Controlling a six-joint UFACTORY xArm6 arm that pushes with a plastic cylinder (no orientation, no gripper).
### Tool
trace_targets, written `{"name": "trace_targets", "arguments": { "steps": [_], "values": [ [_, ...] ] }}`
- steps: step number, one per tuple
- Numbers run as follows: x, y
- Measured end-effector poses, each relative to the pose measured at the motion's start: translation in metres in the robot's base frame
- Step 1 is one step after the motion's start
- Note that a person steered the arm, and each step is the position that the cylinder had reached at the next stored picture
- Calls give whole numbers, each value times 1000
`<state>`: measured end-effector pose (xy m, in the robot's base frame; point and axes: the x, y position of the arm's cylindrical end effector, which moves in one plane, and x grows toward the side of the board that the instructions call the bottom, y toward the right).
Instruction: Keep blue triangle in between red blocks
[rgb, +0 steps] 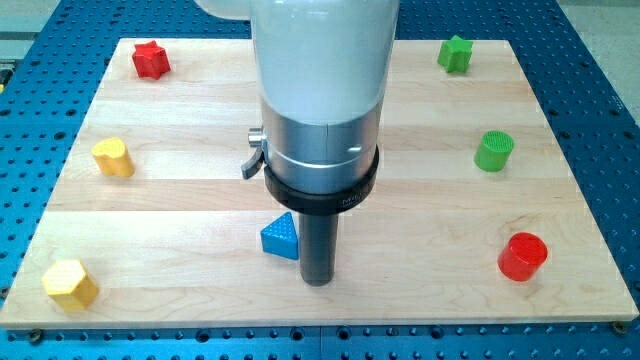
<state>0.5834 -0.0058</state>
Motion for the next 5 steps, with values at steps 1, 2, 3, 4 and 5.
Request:
{"name": "trace_targets", "arguments": {
  "steps": [1, 2, 3, 4, 5],
  "values": [
    [-40, -30],
    [-89, -56],
    [-95, -73],
    [-35, -75],
    [-62, -107]
  ]
}}
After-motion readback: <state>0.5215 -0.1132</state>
